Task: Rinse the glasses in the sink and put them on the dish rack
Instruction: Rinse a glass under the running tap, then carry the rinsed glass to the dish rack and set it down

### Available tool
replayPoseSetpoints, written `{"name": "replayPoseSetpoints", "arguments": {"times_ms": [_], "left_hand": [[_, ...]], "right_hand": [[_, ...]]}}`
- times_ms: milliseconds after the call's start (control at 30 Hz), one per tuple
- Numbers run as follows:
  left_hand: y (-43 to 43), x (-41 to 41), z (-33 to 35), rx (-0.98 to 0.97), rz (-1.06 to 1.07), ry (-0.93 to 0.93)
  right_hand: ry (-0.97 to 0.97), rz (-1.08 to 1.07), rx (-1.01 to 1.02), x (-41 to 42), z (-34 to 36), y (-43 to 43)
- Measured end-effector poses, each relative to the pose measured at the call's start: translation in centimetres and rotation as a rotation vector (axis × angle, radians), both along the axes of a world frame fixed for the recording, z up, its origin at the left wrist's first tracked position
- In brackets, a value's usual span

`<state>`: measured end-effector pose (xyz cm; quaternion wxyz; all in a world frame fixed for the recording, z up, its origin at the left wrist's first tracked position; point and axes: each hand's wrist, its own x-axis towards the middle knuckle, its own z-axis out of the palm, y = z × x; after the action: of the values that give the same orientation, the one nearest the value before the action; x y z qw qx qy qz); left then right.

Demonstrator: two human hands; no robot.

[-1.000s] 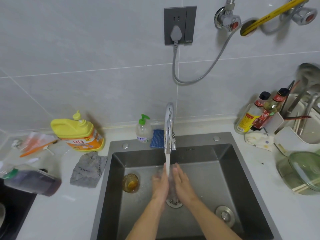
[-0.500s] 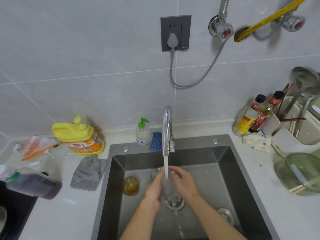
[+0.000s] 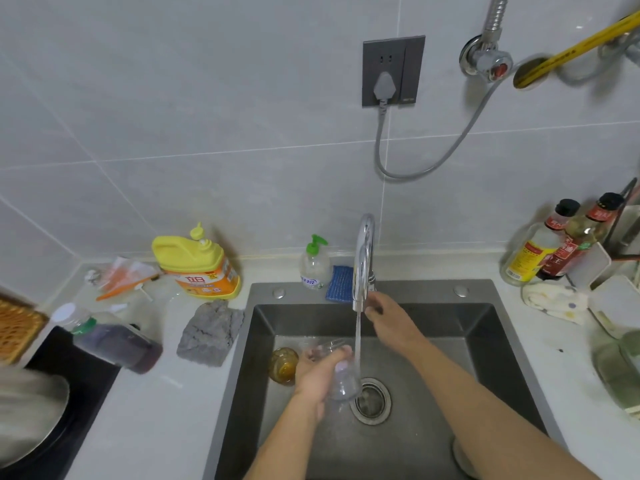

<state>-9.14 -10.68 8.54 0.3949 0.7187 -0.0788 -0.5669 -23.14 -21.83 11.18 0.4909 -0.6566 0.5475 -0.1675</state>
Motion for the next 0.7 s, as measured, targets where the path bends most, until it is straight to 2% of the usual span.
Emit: {"name": "replayPoseSetpoints", "arguments": {"times_ms": [200,400,700], "left_hand": [[-0.2,-0.6,1.1,0.050,-0.007,0.221],[-1.2,-3.2,1.1,0.173,0.048,0.465],[-1.3,-5.8,0.3,0.250,-0.063,0.547]], "right_hand": [[-0.069,0.035,0.092,-0.4,-0.7,0.8],[-0.117,0.006,0.423,-0.8,-3.0,4.9],[-0.044,-0.173,0.579,-3.0,-7.0,5.0]]}}
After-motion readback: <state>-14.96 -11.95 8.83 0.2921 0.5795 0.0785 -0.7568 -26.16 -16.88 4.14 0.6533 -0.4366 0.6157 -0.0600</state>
